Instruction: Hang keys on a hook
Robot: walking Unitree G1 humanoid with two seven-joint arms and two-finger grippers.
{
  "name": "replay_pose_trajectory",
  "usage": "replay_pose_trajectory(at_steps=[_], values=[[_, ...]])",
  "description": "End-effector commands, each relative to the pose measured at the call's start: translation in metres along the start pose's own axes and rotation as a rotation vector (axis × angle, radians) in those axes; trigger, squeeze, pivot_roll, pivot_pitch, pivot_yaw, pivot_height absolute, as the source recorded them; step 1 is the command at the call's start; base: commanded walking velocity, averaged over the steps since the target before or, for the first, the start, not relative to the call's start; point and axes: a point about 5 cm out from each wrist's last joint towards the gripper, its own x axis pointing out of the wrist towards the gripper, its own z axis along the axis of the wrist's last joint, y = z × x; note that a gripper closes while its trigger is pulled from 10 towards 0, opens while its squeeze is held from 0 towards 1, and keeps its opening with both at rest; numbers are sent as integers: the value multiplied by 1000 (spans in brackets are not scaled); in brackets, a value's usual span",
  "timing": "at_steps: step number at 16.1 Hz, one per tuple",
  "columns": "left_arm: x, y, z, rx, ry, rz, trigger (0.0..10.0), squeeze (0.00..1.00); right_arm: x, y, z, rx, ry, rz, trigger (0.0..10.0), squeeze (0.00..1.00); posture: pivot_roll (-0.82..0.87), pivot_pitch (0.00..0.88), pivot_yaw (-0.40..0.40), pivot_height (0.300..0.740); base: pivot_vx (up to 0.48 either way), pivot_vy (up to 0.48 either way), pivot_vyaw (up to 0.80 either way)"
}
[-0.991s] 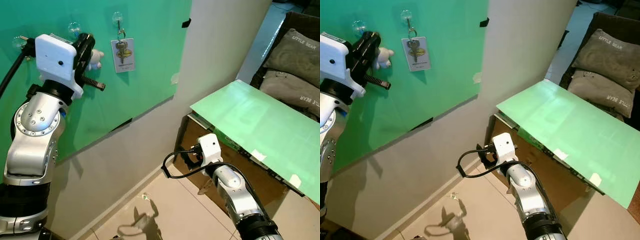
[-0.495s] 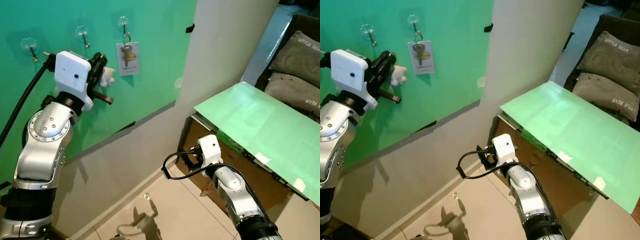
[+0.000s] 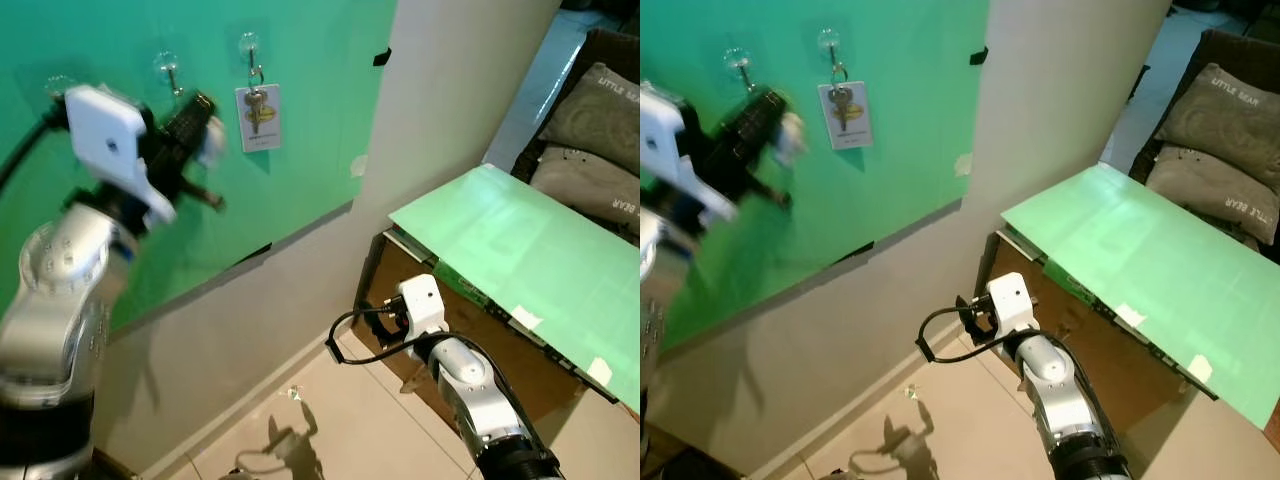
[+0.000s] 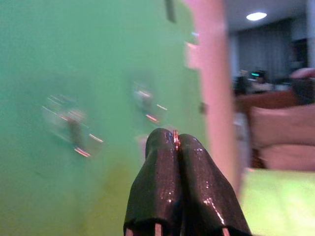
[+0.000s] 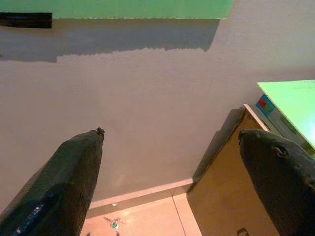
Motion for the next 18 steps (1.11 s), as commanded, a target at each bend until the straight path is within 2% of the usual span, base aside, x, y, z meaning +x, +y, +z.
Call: replay_pose_trajectory(at_steps=[1, 4, 7, 10, 13, 18], values=[[0, -8, 3, -12, -2, -48, 10000, 0, -1, -3, 3, -22, -4, 3, 10000, 227, 42, 0, -73, 740, 0, 0, 0], [0, 5, 8, -69, -23, 35, 10000, 0, 0, -3, 4, -26, -3, 12, 10000, 227, 46, 0, -77, 740, 0, 0, 0], [0, 32, 10, -153, -32, 196, 10000, 0, 1, -1, 4, -25, -2, 19, 10000, 227, 50, 0, -76, 740, 0, 0, 0], [2, 33, 11, -161, -32, 198, 10000, 0, 1, 0, 4, -24, -2, 17, 10000, 224, 45, 0, -69, 740, 0, 0, 0], [7, 25, 16, -176, -44, 147, 10000, 0, -1, 0, 2, -20, 1, 9, 10000, 227, 38, 0, -62, 740, 0, 0, 0], [11, 23, 16, -179, -45, 134, 10000, 0, -1, 0, 2, -19, 1, 8, 10000, 227, 37, 0, -61, 740, 0, 0, 0]])
